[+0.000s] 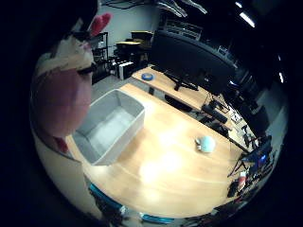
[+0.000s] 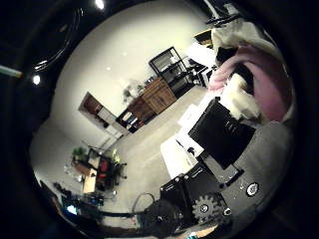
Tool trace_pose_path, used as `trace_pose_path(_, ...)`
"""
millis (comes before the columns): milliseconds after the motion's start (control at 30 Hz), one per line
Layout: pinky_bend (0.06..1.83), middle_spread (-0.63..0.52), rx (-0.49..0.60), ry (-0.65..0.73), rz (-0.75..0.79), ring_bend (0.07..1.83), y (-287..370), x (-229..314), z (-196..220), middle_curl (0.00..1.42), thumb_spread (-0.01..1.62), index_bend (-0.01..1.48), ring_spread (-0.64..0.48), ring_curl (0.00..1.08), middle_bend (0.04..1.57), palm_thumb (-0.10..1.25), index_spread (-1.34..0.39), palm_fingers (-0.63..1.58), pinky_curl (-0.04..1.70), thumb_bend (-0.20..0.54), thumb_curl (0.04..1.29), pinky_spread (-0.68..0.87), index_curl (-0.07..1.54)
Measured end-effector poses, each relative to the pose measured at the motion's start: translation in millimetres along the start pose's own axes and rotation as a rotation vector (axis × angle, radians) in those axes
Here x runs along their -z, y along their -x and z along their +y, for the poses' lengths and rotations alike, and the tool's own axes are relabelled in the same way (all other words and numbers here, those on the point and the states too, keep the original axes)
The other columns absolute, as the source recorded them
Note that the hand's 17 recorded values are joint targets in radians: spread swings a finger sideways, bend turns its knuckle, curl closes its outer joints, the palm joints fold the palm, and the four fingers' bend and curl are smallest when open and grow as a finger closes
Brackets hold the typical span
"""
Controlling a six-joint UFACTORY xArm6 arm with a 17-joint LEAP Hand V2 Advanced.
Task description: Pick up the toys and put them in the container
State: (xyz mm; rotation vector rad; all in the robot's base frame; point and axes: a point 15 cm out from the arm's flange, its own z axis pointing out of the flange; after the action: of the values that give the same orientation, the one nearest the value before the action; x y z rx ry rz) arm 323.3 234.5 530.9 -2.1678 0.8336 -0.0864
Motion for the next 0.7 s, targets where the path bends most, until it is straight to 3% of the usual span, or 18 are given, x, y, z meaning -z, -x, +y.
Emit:
trace_pose_path(400, 1.43, -0.24, 0.064, 0.042, -0.074, 1.45, 27, -27, -10, 1.1, 1.0, 1.28, -0.24, 0.85, 1.25, 0.97, -0.23, 1.08, 0.64, 0.091, 1.29, -0.23, 0.95)
trace_pose_path(500, 1.41, -0.24, 0.044, 0.03, -0.074, 1.41, 26, -26, -12, 1.09, 1.0, 1.28, -0.24, 0.84, 1.23, 0.88, -0.23, 1.07, 0.63, 0.02, 1.26, -0.25, 0.95)
trace_pose_path(567, 1.41, -0.24, 0.038, 0.003, -0.065, 1.38, 24, -23, -16, 1.06, 0.98, 1.18, -0.24, 0.82, 1.18, 0.75, -0.24, 1.01, 0.62, -0.071, 1.19, -0.28, 0.93)
trace_pose_path(600, 1.41, -0.26, 0.037, -0.009, -0.057, 1.35, 22, -22, -17, 1.0, 0.97, 1.04, -0.25, 0.79, 1.07, 0.59, -0.27, 0.87, 0.62, -0.139, 1.12, -0.32, 0.89)
trace_pose_path(700, 1.47, -0.35, 0.042, -0.005, -0.044, 1.32, 17, -21, -14, 0.89, 0.96, 0.78, -0.29, 0.74, 0.84, 0.44, -0.37, 0.56, 0.62, -0.102, 0.99, -0.4, 0.81)
